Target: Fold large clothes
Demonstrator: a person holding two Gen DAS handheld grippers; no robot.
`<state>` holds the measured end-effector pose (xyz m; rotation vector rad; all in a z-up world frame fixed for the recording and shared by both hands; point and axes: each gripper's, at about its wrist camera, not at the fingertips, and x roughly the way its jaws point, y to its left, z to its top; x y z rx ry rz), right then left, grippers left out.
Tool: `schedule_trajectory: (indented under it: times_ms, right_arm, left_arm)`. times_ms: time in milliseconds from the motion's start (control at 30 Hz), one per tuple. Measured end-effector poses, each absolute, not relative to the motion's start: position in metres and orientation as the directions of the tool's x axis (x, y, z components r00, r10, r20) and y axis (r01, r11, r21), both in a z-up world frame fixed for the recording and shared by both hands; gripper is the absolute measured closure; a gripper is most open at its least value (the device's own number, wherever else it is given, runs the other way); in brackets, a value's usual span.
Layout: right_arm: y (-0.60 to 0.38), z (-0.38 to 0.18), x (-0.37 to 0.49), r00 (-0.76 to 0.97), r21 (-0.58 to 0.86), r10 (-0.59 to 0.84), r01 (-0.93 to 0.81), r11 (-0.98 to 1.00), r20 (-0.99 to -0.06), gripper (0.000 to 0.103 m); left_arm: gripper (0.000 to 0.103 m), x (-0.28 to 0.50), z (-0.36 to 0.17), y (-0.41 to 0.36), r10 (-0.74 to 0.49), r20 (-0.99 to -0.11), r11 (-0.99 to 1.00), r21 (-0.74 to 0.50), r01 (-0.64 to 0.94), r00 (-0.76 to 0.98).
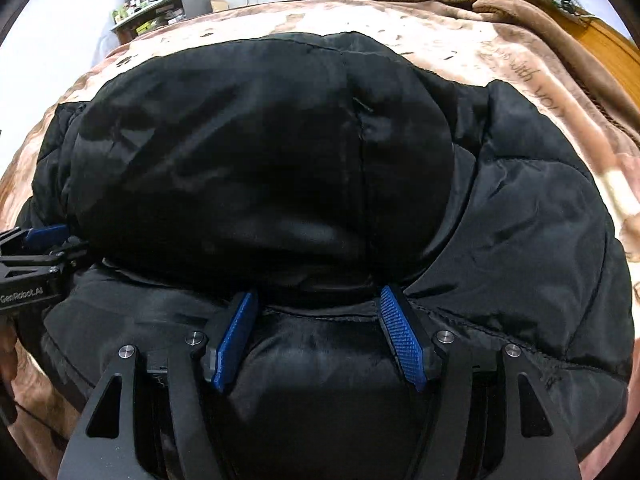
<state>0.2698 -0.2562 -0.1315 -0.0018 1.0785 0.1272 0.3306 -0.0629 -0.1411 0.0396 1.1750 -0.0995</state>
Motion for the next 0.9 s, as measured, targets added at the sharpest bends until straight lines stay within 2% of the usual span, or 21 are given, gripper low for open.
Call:
schedule_trajectory:
  times_ms: [133,267,367,433,533,633,700,900]
  right_arm:
    - [-0.255,-0.123,0.268,0.464,0.047,0.091,-0.105,0.993,-0.881,0.039]
    - [-0.272,-0.089,0.264,0.485,0.104,0.153,-0.127,0.986,-0.861,0.040]
    - [-0.298,-0.052,0.248,0.597,0.096,0.123,-0.078,0.992,-0.793,0.040]
    - [-0.311,-0.047,0.247,0.599,0.070,0.093,-0.063,0.996,-0.795,0.040]
    - [-0.327,-0.071,0.256,0.541,-0.056,-0.036,-0.021,0.998,-0.840,0.040]
    - [-0.339,-0.098,0.261,0.489,-0.005,0.006,-0.022,1.000,-0.872,0.039]
    - [-0.332,-0.108,0.264,0.478,-0.044,-0.019,-0.042,0.998,-0.878,0.039]
    - [-0.342,-0.129,0.273,0.434,0.014,0.024,-0.027,1.000,-0.900,0.039]
  left_arm:
    - [0.022,0.322,-0.130,-0.059,-0.050,-0.912,0.996,-0.013,0.092,0.408]
    - [0.023,0.312,-0.095,-0.044,-0.096,-0.898,0.994,-0.066,0.085,0.430]
    - [0.023,0.302,-0.069,-0.027,-0.029,-0.861,0.998,0.002,0.060,0.507]
    - [0.023,0.297,-0.061,-0.016,0.033,-0.846,0.998,0.056,0.027,0.532]
    - [0.024,0.302,-0.087,-0.006,0.088,-0.888,0.994,0.110,0.023,0.452]
    - [0.024,0.300,-0.109,-0.010,0.112,-0.882,0.989,0.142,0.032,0.457]
    - [0.023,0.300,-0.123,-0.013,0.111,-0.892,0.991,0.135,0.023,0.439]
    - [0.022,0.309,-0.144,-0.012,0.089,-0.908,0.995,0.099,0.005,0.409]
